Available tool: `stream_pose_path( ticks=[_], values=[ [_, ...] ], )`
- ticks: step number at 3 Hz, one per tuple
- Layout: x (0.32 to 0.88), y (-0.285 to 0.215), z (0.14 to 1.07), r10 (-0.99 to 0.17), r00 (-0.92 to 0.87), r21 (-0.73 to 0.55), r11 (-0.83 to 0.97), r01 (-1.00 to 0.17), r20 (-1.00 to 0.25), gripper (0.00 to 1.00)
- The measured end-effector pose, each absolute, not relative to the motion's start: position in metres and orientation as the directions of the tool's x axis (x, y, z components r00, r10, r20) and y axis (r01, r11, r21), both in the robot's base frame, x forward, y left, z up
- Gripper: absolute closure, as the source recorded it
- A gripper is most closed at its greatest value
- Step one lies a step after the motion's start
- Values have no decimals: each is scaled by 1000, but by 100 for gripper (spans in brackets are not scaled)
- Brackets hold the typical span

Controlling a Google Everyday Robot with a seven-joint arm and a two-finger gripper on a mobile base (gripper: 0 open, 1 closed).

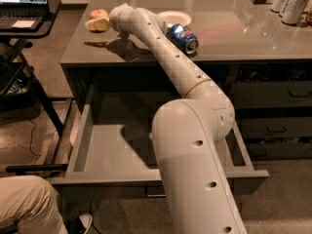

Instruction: Place apple into top drawer

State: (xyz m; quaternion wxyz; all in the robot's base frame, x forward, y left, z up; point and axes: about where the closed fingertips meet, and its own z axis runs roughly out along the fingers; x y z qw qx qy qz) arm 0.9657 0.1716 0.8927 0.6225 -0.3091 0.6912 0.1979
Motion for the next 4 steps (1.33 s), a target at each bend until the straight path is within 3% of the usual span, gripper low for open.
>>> stream_pose_path(
  ticks=[4],
  values=[
    [981,188,874,-178,-84,-70,714,-696,-980,0]
  ],
)
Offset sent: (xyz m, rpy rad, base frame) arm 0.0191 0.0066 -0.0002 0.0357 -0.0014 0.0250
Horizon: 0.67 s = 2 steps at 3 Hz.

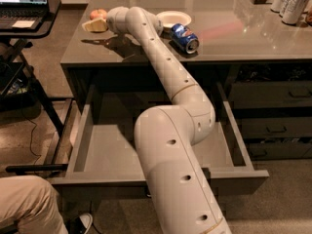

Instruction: Place apple into top drawer

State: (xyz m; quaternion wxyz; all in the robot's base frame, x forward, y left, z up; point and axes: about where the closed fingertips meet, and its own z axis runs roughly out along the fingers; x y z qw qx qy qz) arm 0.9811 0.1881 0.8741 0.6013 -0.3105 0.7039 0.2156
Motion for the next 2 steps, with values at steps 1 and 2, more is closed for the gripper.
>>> stream_pose_path(
  ticks=[1,2],
  values=[
    [982,192,871,-177,-92,-62,708,-704,-980,0],
    [981,197,869,-179,-87,-63,694,-717,-980,0]
  ],
)
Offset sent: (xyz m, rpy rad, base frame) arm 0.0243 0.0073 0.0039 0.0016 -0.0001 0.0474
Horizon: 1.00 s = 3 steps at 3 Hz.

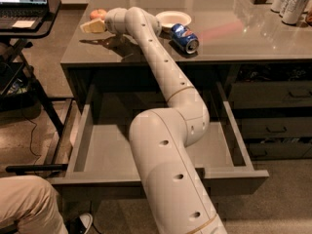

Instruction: Place apple into top drawer

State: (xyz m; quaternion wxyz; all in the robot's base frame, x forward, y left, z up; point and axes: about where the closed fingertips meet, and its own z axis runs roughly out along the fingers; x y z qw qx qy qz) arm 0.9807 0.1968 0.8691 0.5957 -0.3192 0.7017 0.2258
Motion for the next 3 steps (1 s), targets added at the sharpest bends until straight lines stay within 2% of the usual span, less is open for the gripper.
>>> stream_pose_path(
  ticks=[1,3],
  values=[
    [980,199,868,-180,-80,-66,684,-726,-980,19],
    [984,196,868,-174,-76,-66,690,-721,-982,66]
  ],
)
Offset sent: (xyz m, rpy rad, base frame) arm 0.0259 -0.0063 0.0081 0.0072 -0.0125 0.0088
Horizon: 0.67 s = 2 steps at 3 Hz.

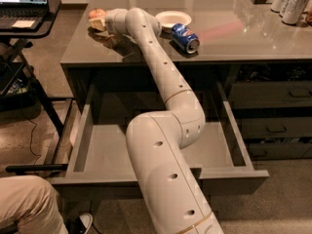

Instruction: Place apple into top drawer

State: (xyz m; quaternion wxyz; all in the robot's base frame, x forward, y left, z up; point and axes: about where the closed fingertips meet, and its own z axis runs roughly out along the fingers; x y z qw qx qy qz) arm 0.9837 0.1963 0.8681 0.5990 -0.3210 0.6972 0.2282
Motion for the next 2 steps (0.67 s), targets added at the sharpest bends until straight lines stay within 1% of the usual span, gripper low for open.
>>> stream_pose_path(
  ticks=[1,2],
  values=[
    [985,195,870,-171,-72,-68,694,-717,-983,89],
    [983,197,876,-159,-55,-70,686,-724,-986,100]
  ],
)
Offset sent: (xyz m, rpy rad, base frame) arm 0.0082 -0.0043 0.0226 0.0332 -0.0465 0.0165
